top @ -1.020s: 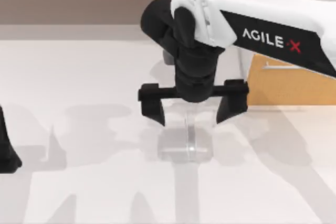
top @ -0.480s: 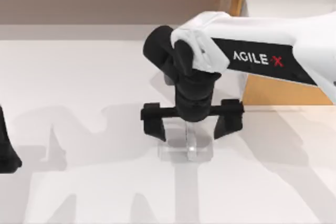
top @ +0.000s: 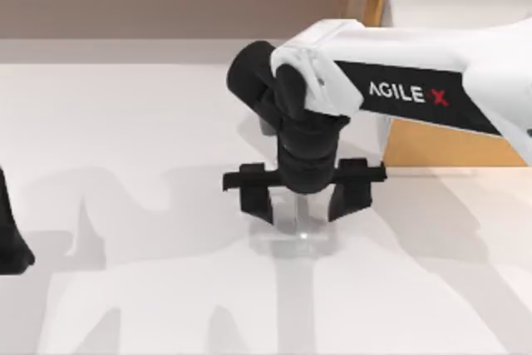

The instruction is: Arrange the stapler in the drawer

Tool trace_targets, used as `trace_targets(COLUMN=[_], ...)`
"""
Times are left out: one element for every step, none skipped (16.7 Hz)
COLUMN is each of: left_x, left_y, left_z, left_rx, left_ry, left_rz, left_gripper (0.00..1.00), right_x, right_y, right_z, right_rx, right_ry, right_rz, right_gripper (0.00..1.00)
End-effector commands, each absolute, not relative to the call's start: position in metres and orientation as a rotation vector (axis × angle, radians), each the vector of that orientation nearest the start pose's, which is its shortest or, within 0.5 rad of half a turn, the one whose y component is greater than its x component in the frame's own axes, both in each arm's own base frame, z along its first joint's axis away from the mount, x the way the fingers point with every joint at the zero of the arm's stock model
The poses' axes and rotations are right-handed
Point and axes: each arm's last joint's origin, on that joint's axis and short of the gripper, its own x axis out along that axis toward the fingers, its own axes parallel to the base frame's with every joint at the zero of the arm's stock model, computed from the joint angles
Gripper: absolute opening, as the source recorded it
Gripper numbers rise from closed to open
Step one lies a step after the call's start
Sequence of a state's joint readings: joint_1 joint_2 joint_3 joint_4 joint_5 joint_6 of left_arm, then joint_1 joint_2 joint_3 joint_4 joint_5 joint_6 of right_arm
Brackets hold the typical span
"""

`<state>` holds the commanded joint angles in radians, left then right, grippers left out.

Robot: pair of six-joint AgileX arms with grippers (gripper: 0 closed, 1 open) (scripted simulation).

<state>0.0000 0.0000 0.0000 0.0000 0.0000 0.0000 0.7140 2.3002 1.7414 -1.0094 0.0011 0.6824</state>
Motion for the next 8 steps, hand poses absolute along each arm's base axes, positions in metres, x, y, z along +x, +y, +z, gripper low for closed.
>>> trace_targets(left_x=[0.1057, 0.1057, 0.1057, 0.1057, 0.1057, 0.1057, 0.1057, 0.1057], left_y=[-0.0012, -0.0012, -0.0012, -0.0012, -0.0012, -0.0012, -0.0012, -0.0012], left_z=[0.16, 0.16, 0.16, 0.16, 0.16, 0.16, 0.16, 0.16], left_rx=[0.0, 0.0, 0.0, 0.0, 0.0, 0.0, 0.0, 0.0], left_ry=[0.0, 0.0, 0.0, 0.0, 0.0, 0.0, 0.0, 0.0], left_rz=[0.0, 0.0, 0.0, 0.0, 0.0, 0.0, 0.0, 0.0], left_gripper=[1.0, 1.0, 1.0, 1.0, 1.0, 1.0, 1.0, 1.0], right_x=[0.3306, 0.3306, 0.3306, 0.3306, 0.3306, 0.3306, 0.3306, 0.3306], right_y=[0.2927, 0.2927, 0.2927, 0.2927, 0.2927, 0.2927, 0.2927, 0.2927], right_z=[0.1186, 0.1186, 0.1186, 0.1186, 0.1186, 0.1186, 0.1186, 0.1186], right_rx=[-0.03, -0.03, -0.03, -0.03, -0.03, -0.03, -0.03, -0.03], right_ry=[1.571, 1.571, 1.571, 1.571, 1.571, 1.571, 1.571, 1.571], right_rz=[0.036, 0.036, 0.036, 0.036, 0.036, 0.036, 0.036, 0.036], right_gripper=[0.47, 0.4, 0.32, 0.25, 0.17, 0.1, 0.02, 0.0])
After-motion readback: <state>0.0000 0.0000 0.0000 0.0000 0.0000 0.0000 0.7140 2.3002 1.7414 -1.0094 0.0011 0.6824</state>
